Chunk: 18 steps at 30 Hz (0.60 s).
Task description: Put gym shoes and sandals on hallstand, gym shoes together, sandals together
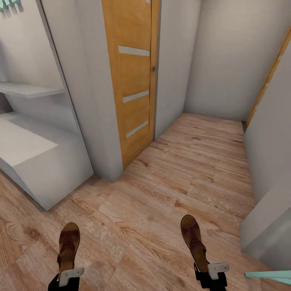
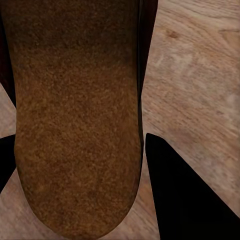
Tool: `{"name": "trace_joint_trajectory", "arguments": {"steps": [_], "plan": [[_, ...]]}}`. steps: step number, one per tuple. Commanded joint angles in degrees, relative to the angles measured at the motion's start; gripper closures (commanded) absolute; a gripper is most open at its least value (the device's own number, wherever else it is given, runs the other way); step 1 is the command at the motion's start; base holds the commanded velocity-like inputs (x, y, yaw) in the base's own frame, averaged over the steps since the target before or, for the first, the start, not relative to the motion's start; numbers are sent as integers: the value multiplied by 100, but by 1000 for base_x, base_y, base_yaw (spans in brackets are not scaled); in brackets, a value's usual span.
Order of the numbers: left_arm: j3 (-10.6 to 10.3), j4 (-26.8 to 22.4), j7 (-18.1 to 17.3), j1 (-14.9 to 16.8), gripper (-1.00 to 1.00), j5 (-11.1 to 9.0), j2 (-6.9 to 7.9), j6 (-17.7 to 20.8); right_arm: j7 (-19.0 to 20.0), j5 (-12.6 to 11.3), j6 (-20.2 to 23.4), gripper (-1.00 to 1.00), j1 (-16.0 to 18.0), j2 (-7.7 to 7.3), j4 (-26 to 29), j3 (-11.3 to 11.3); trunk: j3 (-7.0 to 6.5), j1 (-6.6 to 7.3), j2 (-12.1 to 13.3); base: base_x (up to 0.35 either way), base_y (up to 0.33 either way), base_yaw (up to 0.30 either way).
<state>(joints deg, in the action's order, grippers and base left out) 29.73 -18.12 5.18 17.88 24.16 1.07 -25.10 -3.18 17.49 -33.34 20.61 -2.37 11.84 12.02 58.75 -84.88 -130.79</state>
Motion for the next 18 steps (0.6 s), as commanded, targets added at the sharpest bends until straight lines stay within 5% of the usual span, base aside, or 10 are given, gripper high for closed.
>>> {"name": "trace_joint_trajectory", "arguments": {"steps": [1,12,18], "plan": [[30,6,40,5,100,75,-1,-21,-25,44,-15,100,4,4,-8,20,4,1,-2,0,0,0],[55,2,44,5,100,71,-1,-21,-34,32,-15,100,4,17,-6,20,4,1,-2,0,0,4],[59,2,44,5,100,68,-1,-50,-35,27,-15,100,4,32,-6,20,4,1,-2,0,0,216]]}}
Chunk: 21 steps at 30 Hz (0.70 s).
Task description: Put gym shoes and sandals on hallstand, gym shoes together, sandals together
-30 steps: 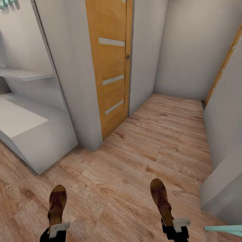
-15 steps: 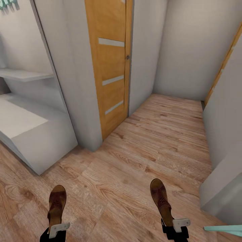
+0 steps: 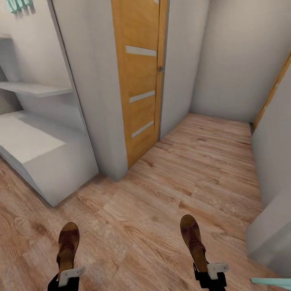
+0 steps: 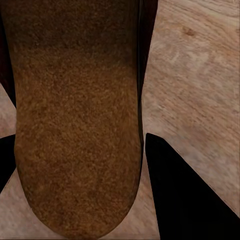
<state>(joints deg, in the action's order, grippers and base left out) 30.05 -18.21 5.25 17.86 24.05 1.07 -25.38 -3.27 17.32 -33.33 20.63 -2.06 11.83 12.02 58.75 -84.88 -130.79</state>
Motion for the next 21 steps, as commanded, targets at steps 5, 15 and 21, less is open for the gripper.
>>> {"name": "trace_joint_trajectory", "arguments": {"steps": [5,15,21], "plan": [[27,17,38,7,100,74,-2,-105,-25,44,-16,100,3,3,-5,20,4,1,-2,-46,149,269],[35,14,-1,7,100,66,29,-128,-32,43,-16,100,3,4,-5,20,4,1,-2,-117,296,275],[36,19,-6,7,100,65,25,-133,-33,43,-16,100,3,4,-5,20,4,1,-2,-116,304,276]]}}
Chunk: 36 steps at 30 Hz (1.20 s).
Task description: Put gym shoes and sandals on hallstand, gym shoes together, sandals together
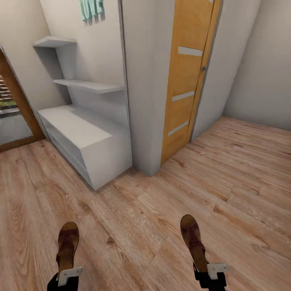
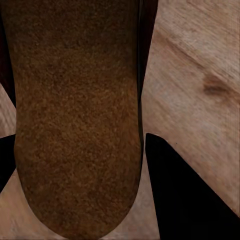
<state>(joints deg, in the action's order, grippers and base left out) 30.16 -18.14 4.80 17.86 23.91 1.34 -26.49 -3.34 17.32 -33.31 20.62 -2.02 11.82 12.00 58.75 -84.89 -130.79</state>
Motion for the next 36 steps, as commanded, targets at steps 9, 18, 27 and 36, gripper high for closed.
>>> {"name": "trace_joint_trajectory", "arguments": {"steps": [9,18,27,36], "plan": [[25,7,39,7,100,78,-2,-22,-27,44,-18,100,3,0,-4,22,4,2,-2,-29,305,277],[25,5,39,7,100,78,-2,-22,-26,44,-19,100,3,-3,-5,22,4,2,-2,-1,318,277],[25,3,39,7,100,83,-2,-22,-25,44,-19,100,3,-7,-4,22,4,2,-2,0,338,277],[25,3,39,-1,100,86,-2,-22,-27,44,-18,100,3,-4,-7,22,4,2,-2,0,340,277]]}}
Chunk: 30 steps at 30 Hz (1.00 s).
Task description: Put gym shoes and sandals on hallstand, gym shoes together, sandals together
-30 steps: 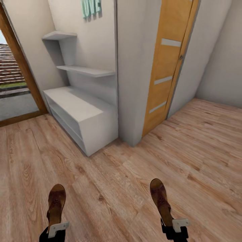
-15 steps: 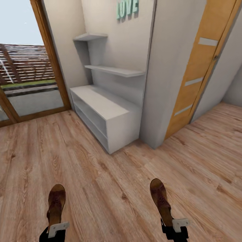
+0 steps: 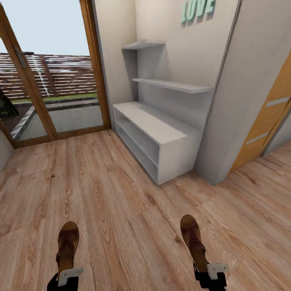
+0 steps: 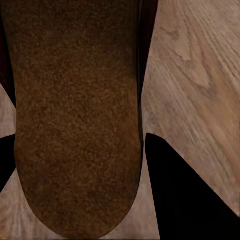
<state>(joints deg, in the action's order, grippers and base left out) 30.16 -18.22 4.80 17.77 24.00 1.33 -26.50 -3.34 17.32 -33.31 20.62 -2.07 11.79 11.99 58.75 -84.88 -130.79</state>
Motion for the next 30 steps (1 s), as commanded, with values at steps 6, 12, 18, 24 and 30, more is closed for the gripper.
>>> {"name": "trace_joint_trajectory", "arguments": {"steps": [6,12,18,24,30], "plan": [[25,12,39,7,100,79,-1,-22,-27,43,-19,100,3,1,-1,23,4,1,-2,0,340,277],[19,12,39,7,100,79,-1,-22,-27,43,-17,100,3,4,-7,23,4,1,-2,0,340,261],[19,12,39,7,100,79,-1,-25,-27,43,-17,100,3,-2,-3,23,4,1,-2,13,340,99],[17,12,39,7,100,79,-4,-42,-10,65,-17,100,3,-10,-9,23,4,1,-2,129,324,11],[16,12,39,7,100,79,-10,-43,6,75,-17,100,3,-13,-4,23,4,1,-2,200,295,1]]}}
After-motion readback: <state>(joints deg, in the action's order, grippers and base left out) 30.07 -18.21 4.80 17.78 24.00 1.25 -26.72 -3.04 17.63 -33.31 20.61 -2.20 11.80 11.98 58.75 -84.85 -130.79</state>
